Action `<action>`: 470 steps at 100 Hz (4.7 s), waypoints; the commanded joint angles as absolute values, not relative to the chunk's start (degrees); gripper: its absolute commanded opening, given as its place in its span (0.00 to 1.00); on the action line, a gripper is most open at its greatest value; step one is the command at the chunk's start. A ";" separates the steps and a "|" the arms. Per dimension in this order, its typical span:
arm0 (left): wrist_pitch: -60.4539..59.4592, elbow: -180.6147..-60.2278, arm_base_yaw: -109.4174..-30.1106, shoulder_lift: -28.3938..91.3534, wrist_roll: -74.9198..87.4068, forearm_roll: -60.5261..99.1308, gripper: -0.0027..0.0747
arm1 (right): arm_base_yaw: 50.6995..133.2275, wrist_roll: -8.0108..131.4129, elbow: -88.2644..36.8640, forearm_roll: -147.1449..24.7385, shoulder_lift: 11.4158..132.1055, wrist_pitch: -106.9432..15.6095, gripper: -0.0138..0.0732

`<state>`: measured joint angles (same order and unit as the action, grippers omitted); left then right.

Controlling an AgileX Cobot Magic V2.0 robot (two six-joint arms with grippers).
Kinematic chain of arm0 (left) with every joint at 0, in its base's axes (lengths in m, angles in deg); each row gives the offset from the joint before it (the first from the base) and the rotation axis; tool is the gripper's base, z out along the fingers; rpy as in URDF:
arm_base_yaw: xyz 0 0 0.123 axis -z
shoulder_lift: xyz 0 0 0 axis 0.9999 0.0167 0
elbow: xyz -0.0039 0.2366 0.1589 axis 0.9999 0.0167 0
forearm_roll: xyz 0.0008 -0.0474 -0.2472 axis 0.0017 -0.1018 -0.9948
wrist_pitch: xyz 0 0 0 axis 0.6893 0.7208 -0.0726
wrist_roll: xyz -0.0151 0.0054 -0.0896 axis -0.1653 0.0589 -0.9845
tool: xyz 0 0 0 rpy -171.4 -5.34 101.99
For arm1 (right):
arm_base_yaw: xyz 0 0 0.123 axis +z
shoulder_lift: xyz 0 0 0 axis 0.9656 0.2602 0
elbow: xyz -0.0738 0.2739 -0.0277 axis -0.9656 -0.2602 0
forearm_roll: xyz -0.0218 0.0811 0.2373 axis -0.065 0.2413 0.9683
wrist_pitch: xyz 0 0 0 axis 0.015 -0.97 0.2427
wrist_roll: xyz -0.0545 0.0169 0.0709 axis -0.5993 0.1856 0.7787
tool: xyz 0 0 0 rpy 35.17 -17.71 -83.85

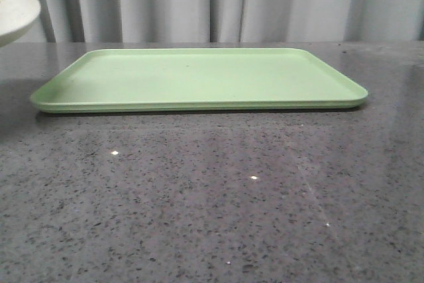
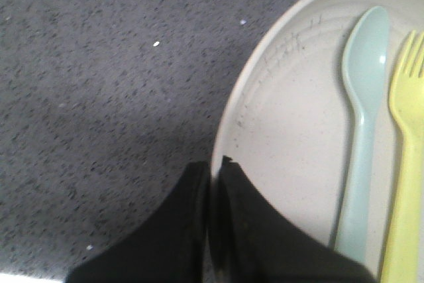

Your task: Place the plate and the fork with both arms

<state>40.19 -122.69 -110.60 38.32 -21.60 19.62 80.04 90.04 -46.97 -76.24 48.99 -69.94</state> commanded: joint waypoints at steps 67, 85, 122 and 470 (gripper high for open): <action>12.11 -130.33 -77.78 61.96 -21.68 -2.03 0.01 | 79.94 89.80 -45.00 -76.24 49.37 -67.50 0.76; 9.45 -133.88 -73.90 66.90 -21.68 -5.25 0.01 | 79.94 89.80 -45.00 -76.24 49.37 -67.61 0.76; 9.27 -134.29 -72.87 72.03 -21.68 -8.32 0.01 | 79.94 89.80 -45.00 -76.24 49.37 -68.64 0.76; 30.42 -112.80 -77.19 12.57 -42.90 45.47 0.33 | 105.45 102.48 33.17 -73.87 132.36 -99.55 0.75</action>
